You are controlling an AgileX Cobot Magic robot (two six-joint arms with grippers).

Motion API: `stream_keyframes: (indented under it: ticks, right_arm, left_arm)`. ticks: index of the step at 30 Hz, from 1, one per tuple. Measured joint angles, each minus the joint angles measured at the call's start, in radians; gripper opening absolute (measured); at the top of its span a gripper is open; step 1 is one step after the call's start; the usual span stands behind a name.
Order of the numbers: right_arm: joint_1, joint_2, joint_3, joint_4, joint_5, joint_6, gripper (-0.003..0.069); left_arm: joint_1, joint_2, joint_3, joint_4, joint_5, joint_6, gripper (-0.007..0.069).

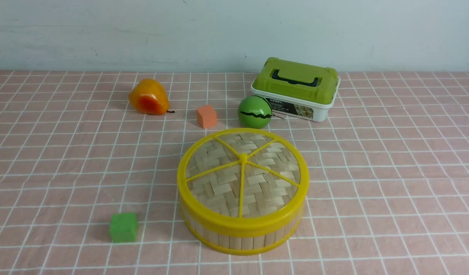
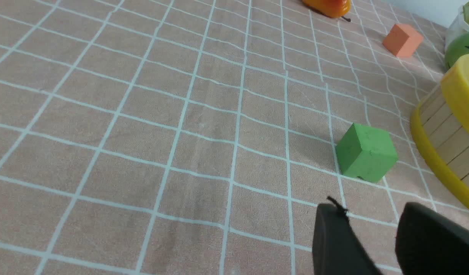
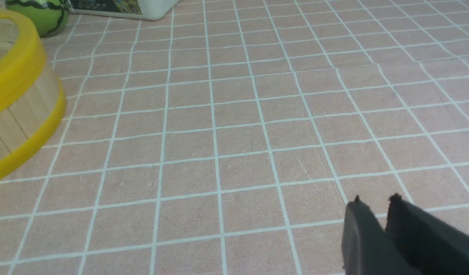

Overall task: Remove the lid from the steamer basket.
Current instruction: Use the right arm to lift the lid of the steamer

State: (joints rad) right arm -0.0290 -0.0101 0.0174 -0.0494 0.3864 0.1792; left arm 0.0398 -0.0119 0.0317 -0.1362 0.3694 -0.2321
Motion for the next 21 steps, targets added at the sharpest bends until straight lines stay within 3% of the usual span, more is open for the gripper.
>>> stream_keyframes:
  ticks: [21]
  right_arm:
    - [0.000,0.000,0.000,0.000,0.000,0.000,0.0099]
  left_arm:
    - [0.000,0.000,0.000,0.000,0.000,0.000,0.0239]
